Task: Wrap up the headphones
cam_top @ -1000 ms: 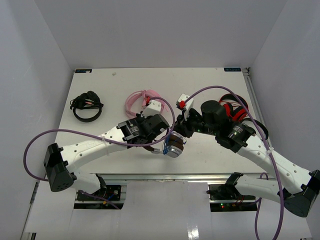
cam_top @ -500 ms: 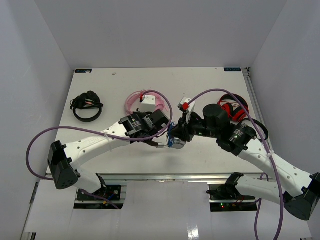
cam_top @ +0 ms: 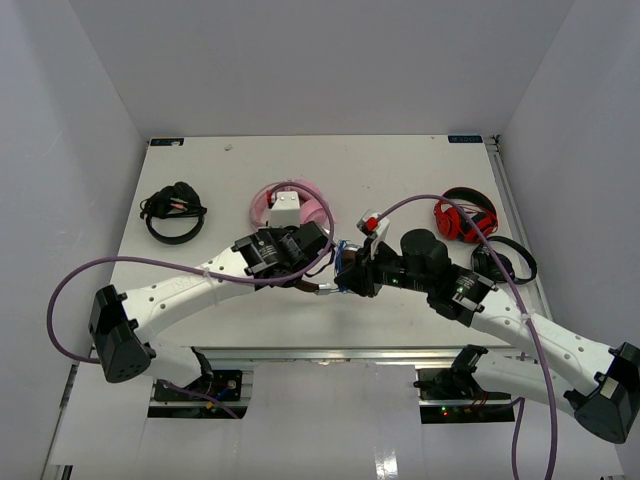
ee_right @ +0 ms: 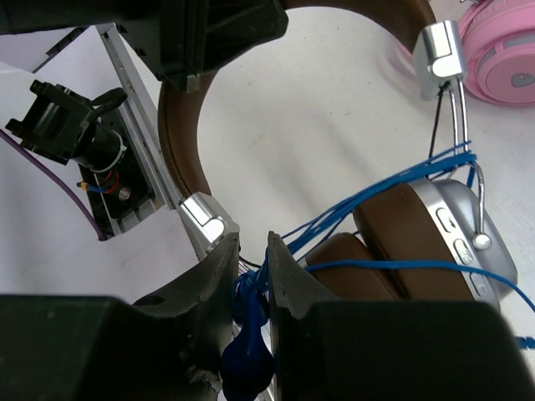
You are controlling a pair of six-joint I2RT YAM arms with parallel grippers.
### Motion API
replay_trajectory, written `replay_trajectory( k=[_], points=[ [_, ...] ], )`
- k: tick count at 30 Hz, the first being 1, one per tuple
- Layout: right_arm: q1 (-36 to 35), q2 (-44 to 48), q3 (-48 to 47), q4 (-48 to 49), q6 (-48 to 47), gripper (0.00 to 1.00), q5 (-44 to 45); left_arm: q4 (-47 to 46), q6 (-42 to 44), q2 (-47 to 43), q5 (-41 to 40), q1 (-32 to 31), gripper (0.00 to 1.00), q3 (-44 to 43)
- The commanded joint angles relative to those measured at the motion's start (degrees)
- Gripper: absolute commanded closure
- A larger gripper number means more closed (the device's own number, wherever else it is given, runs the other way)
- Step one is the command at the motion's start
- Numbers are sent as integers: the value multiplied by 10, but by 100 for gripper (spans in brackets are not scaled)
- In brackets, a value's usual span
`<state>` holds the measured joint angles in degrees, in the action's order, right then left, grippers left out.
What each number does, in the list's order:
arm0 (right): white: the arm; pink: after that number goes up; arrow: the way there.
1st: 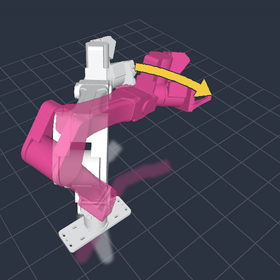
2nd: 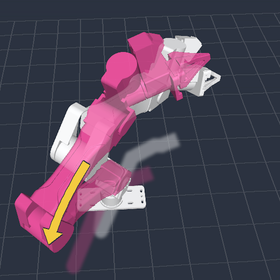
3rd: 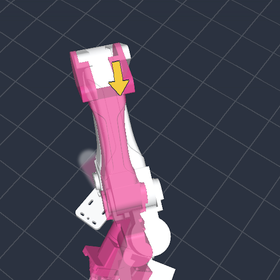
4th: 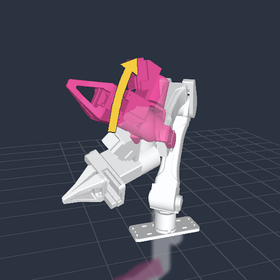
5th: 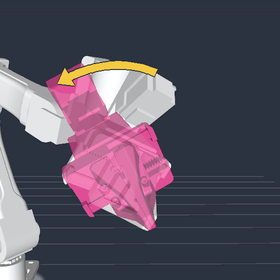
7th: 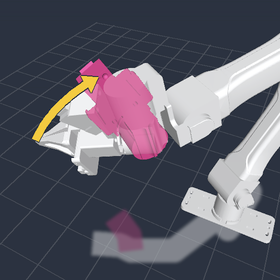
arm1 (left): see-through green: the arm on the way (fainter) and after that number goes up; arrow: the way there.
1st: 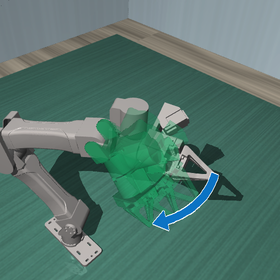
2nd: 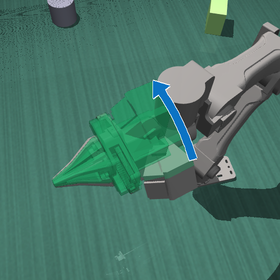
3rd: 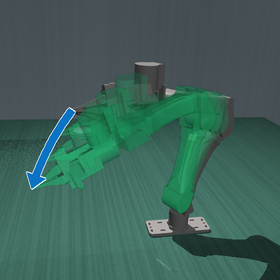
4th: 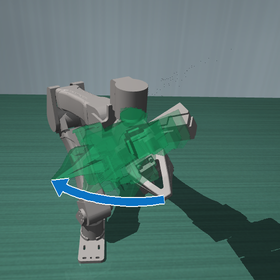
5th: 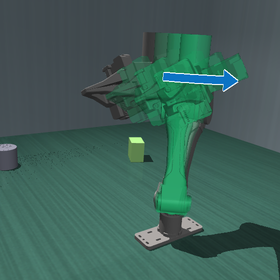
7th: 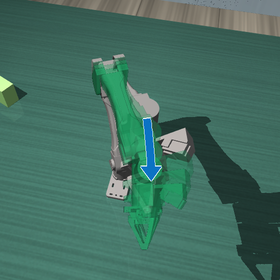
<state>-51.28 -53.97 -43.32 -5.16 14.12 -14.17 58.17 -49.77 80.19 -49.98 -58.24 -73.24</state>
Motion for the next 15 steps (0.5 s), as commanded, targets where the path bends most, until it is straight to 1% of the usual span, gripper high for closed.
replay_trajectory(
  k=[1,4,8,12,15],
  points=[
    [-18,27,9,34,41,88,19,-59,-51,-59,-36,10,100,9],
    [-19,31,9,29,46,87,41,-60,-53,-74,-44,10,100,15],
    [-22,32,11,31,51,80,52,-62,-65,-90,-55,10,100,26],
    [-28,29,10,37,57,77,59,-68,-67,-93,-60,10,100,32],
    [-32,26,4,36,58,73,63,-66,-65,-86,-65,10,100,30]
  ],
)
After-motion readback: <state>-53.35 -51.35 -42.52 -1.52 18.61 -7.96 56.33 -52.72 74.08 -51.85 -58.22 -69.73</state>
